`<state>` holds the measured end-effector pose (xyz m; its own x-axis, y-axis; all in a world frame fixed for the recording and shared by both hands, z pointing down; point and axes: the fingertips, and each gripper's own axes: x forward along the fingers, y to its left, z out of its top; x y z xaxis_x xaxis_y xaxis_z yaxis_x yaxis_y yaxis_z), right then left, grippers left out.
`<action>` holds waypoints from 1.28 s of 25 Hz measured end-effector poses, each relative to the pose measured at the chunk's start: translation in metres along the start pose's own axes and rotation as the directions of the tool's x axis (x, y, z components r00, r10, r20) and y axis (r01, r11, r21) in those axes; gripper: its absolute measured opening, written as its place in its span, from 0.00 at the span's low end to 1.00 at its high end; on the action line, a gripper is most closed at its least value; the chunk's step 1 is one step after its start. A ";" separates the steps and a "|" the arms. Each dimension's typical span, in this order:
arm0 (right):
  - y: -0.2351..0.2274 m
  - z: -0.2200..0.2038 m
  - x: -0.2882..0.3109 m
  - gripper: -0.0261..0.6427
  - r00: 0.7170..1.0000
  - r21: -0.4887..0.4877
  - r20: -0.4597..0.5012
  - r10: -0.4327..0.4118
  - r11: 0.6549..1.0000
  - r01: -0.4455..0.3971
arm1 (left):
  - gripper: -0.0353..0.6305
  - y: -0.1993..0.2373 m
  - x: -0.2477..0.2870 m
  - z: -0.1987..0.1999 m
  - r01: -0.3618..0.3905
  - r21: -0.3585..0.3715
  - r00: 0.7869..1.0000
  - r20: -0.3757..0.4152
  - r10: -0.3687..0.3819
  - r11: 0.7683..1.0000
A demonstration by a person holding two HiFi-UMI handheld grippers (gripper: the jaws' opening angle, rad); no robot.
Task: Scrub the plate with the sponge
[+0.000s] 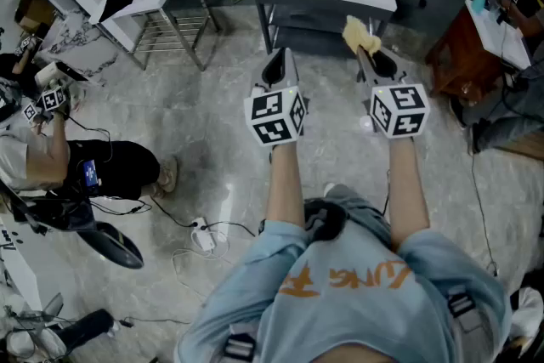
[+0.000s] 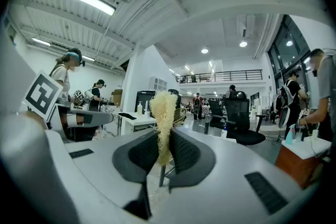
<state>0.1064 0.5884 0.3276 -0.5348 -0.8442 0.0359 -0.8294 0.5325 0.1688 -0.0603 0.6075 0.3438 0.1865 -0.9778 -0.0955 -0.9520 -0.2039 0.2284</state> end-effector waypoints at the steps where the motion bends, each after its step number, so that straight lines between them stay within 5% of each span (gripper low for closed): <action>1: -0.001 -0.001 0.005 0.11 1.000 0.003 -0.008 -0.006 1.000 0.006 | 0.06 0.004 0.004 0.001 -0.001 -0.001 1.000 -0.001 0.001 1.000; 18: 0.000 0.016 0.045 0.11 0.998 0.009 -0.033 -0.060 0.998 0.060 | 0.06 0.068 0.019 0.025 -0.034 -0.025 0.999 -0.006 0.034 0.999; 24: -0.008 0.022 0.058 0.11 0.998 0.012 -0.007 -0.067 0.998 0.067 | 0.06 0.072 0.031 0.021 0.020 0.002 0.999 -0.026 -0.020 1.000; 32: -0.048 0.033 0.110 0.11 0.997 0.032 0.063 -0.043 0.999 0.041 | 0.06 0.098 0.081 0.029 -0.017 0.016 1.000 -0.012 0.017 1.000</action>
<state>0.0817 0.4719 0.2913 -0.5074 -0.8611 -0.0333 -0.8556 0.4989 0.1382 -0.1451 0.5100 0.3304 0.1731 -0.9816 -0.0801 -0.9587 -0.1866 0.2149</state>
